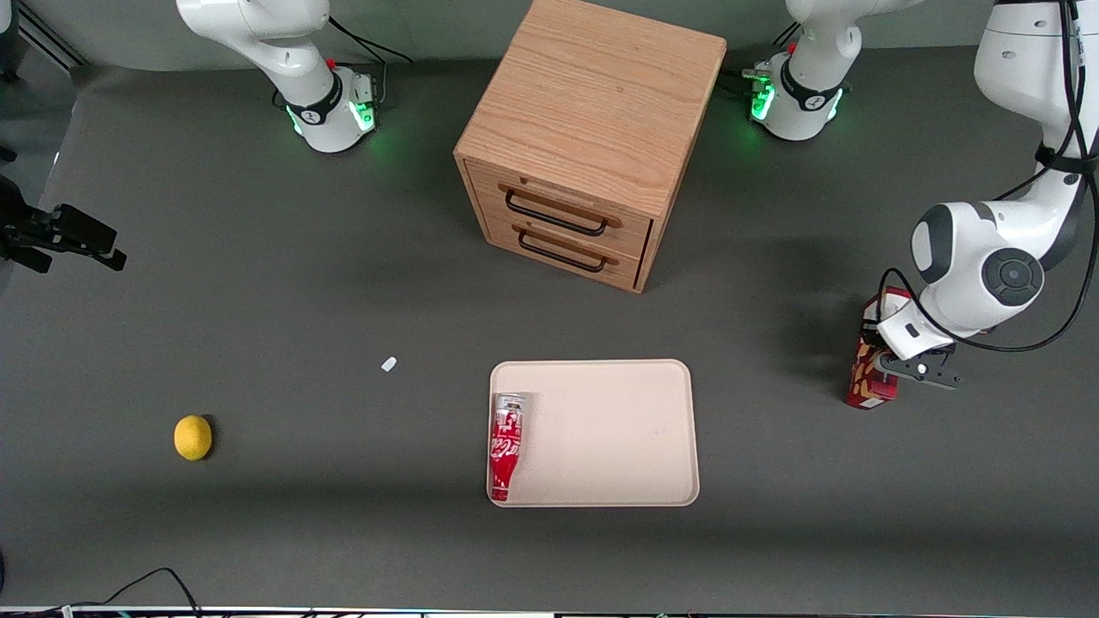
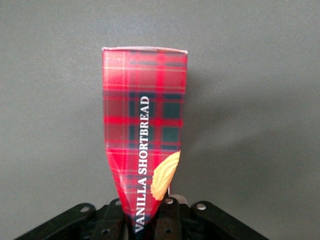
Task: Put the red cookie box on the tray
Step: 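Close the left gripper on the cookie box's end, then lift the cookie box upright with the left gripper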
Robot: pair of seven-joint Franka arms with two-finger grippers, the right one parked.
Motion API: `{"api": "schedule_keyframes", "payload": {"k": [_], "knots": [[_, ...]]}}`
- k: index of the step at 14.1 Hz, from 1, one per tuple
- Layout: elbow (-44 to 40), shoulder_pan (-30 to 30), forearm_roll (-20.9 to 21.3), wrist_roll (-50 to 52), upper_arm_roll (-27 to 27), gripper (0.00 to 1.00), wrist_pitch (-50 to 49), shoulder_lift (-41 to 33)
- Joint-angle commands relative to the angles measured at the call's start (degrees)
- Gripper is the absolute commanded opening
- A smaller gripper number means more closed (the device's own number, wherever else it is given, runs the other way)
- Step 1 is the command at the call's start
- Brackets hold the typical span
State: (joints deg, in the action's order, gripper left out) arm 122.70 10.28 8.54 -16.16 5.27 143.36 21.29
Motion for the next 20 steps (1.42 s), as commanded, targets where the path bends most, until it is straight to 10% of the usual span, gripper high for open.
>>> {"api": "schedule_keyframes", "payload": {"k": [1, 12, 20], "knots": [[-0.8, -0.9, 0.6, 0.3, -0.6, 0.00, -0.3, 0.2], [-25.3, -3.5, -6.8, 1.7, -0.3, 0.00, -32.4, -4.4], [-51.2, -11.1, -7.3, 22.6, 5.0, 0.00, -48.5, 4.2]]}}
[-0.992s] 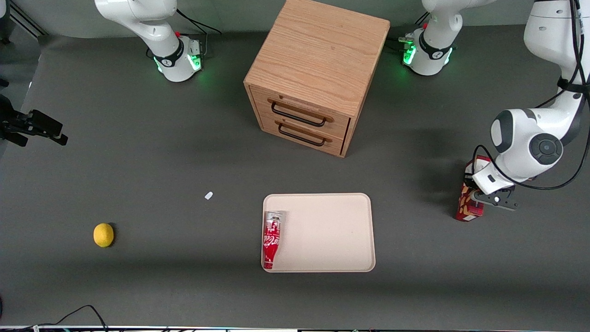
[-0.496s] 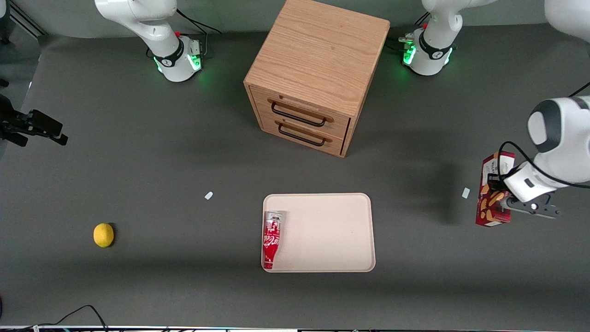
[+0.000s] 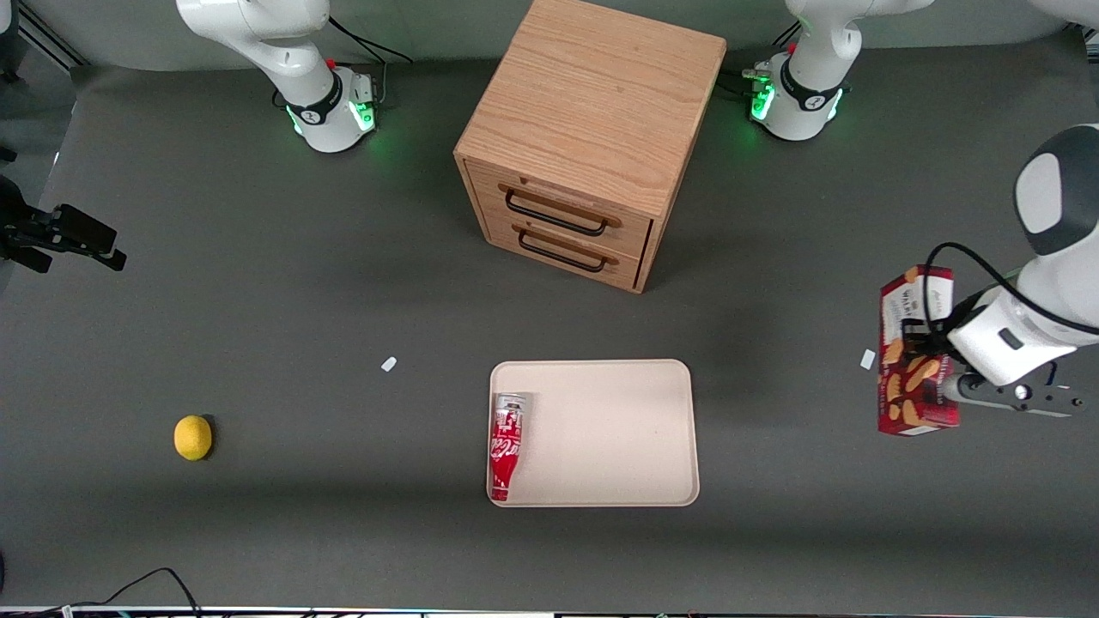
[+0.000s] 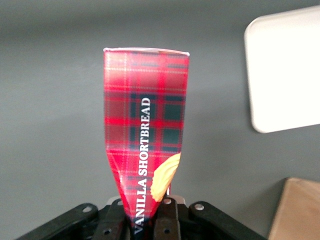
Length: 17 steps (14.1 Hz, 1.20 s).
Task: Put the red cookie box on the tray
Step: 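Lift the cookie box upright with the left gripper, then carry the box over the white tray and lower it onto the tray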
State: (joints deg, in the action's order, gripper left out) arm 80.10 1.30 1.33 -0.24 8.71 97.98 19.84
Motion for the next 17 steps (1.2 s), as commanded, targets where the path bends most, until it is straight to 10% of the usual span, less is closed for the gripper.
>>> {"api": "schedule_keyframes", "payload": {"k": [1, 17], "knots": [[-10.3, -3.4, -0.2, 11.5, 2.5, 0.00, -2.4, 7.5], [-14.1, -17.3, 8.0, 29.6, 3.3, 0.00, 22.7, 33.2]]}}
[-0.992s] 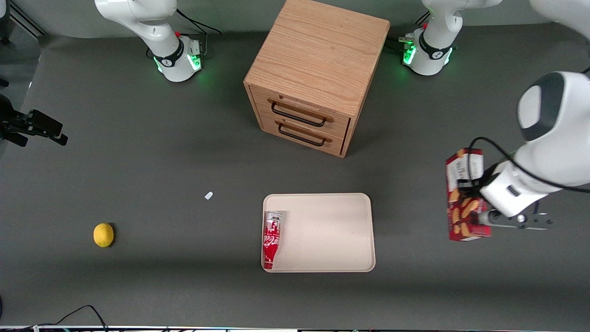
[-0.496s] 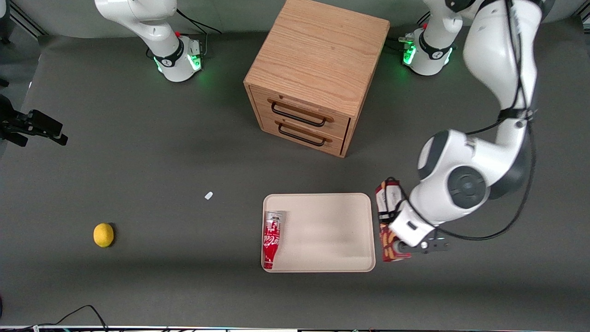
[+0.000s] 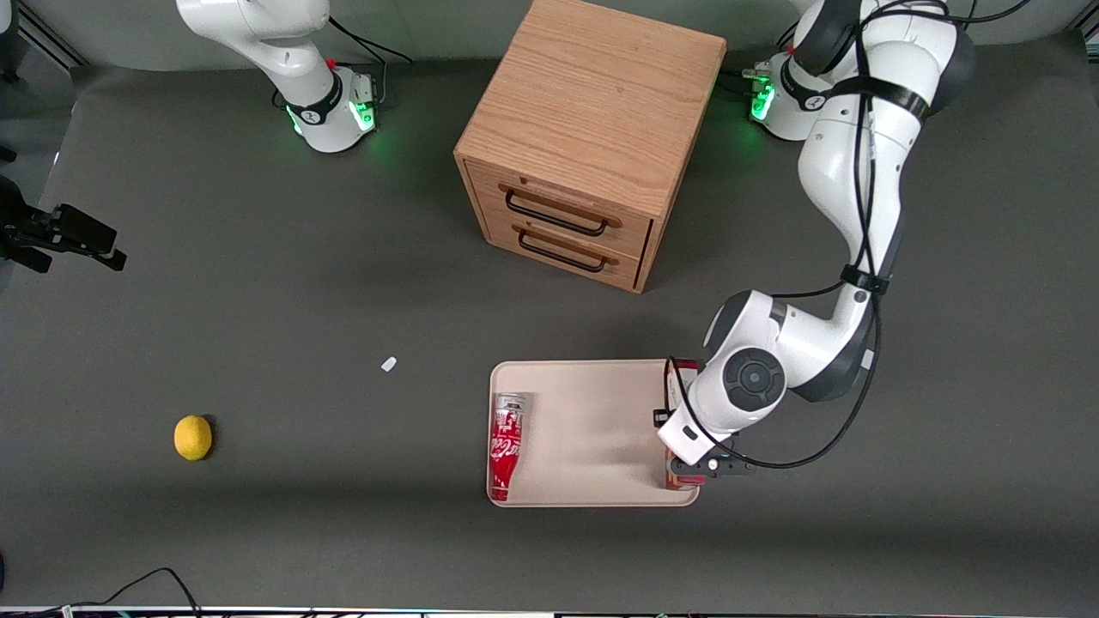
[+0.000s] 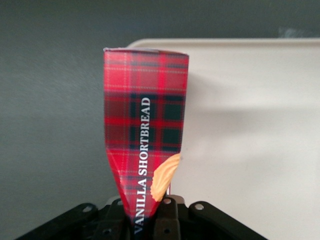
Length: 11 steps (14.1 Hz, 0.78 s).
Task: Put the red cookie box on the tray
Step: 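Carry the box over the white tray and lower it onto the tray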
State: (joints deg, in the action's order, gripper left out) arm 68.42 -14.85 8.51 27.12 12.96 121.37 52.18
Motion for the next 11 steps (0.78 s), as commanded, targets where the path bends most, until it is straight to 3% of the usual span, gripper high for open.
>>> {"api": "schedule_keyframes", "payload": {"k": [1, 6, 7, 8, 11], "knots": [[-2.4, -1.1, 0.7, 2.6, -0.9, 0.00, -0.6, 1.1], [-2.2, -1.1, 0.6, 4.5, -0.9, 0.01, -0.7, 1.3], [-2.1, -1.1, 1.0, 4.3, -0.9, 0.61, -0.7, 1.2], [-1.3, -1.1, 1.2, 4.1, -0.9, 1.00, 0.0, 0.7], [-0.5, -1.0, 0.8, 4.4, -0.9, 1.00, 3.7, 0.4]]}}
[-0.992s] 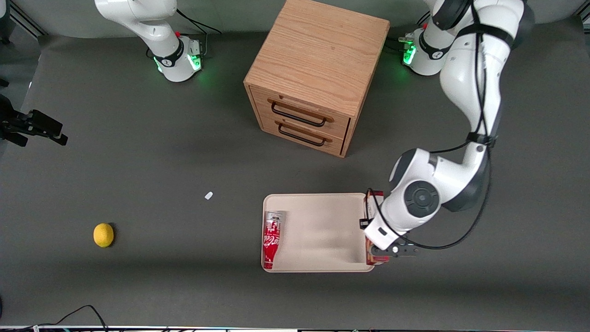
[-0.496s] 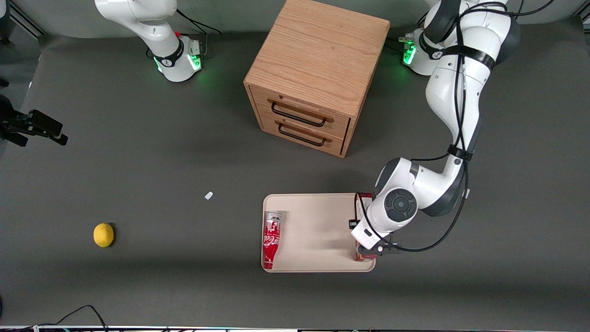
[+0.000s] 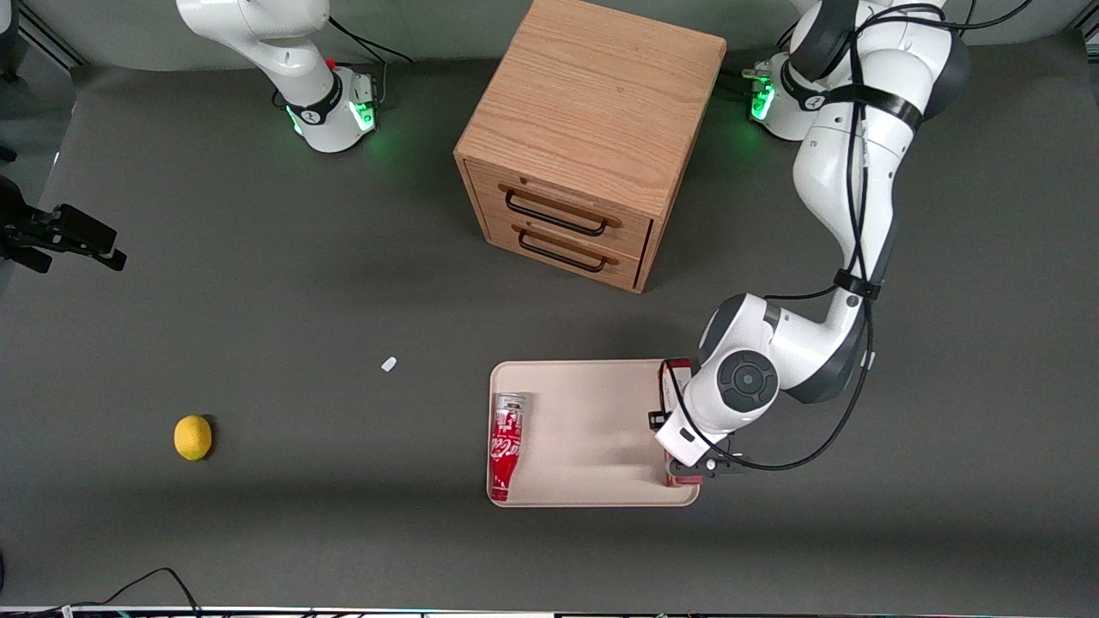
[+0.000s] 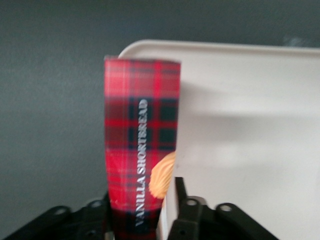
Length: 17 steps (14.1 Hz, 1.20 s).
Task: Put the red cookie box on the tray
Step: 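Carry the box over the white tray and lower it onto the tray, then open the left gripper and raise it away from the box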
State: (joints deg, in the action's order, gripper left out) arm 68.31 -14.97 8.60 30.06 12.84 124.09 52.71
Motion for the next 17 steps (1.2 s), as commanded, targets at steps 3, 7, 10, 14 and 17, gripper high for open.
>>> {"api": "schedule_keyframes", "payload": {"k": [3, 7, 10, 14, 17], "knots": [[-0.4, -0.8, 0.3, 1.6, -0.7, 1.00, 0.8, -1.5], [2.5, 1.2, -2.5, 1.1, -0.7, 1.00, -0.5, -8.9], [4.6, 4.0, -3.9, -0.5, -0.7, 1.00, -7.1, -16.8], [13.9, 9.9, -7.9, -3.3, -0.6, 1.00, -10.8, -31.2], [16.6, 14.7, -7.8, -8.8, -0.6, 1.00, -20.2, -39.2]]}}
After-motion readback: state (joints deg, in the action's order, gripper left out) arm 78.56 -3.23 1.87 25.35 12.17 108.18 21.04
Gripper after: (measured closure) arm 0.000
